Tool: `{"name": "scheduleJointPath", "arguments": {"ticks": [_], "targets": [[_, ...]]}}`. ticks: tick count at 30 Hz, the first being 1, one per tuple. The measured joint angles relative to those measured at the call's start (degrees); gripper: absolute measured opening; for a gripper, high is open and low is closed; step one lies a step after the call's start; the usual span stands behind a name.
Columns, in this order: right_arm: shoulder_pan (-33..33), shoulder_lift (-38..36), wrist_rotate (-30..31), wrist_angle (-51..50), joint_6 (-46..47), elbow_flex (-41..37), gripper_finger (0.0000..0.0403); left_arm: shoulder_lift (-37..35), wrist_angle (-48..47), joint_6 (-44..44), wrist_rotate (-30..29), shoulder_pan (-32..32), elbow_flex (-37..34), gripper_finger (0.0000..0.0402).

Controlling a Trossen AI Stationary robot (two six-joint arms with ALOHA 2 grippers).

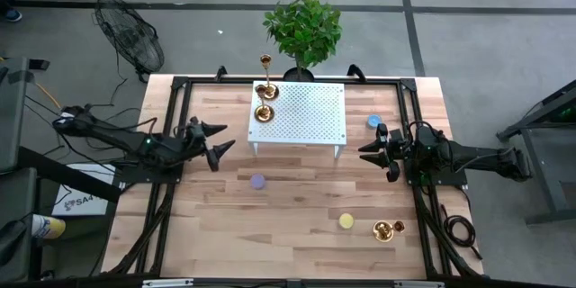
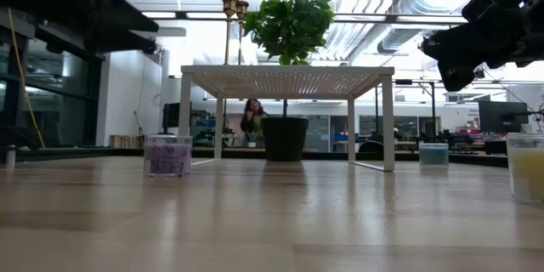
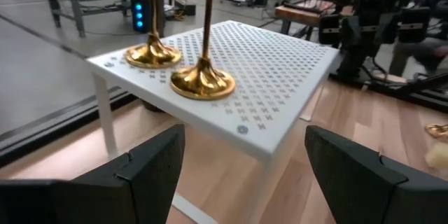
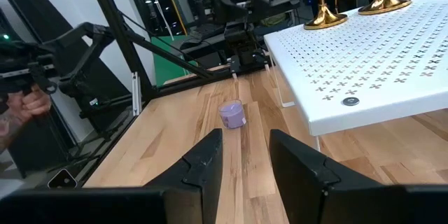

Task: Pick & Place candle stick holders
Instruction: Put the gold candle holder on the shelf

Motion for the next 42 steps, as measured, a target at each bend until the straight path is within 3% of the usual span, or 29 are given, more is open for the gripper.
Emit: {"name": "scheduleJointPath", "arguments": {"ticks": [6,11,17,27,31,42], "targets": [[0.00,0.00,0.71,0.00,0.65,-0.01,0.0114,-0.42,6.64,-0.02,0.32,-1.79,-5.40,0.0292],[0.00,0.00,0.59,0.00,9.25,0.01,0.0114,-0.40,8.31,-1.23,0.61,-3.45,-8.07,0.0291],[0.02,0.00,-5.23,-0.02,10.94,0.00,0.0114,-0.39,8.38,-1.51,-0.97,-6.69,-8.84,0.0291],[0.37,0.02,-8.11,-0.77,17.59,0.71,0.0114,-1.02,10.93,2.39,-3.15,-10.01,-8.87,0.0291],[2.40,0.13,-6.51,-7.05,15.14,5.25,0.0114,-1.70,14.78,7.03,0.88,-10.03,-8.87,0.0291],[13.01,8.14,7.11,-30.61,10.52,23.66,0.0114,-2.23,16.73,10.42,5.73,-10.01,-8.87,0.0291]]}}
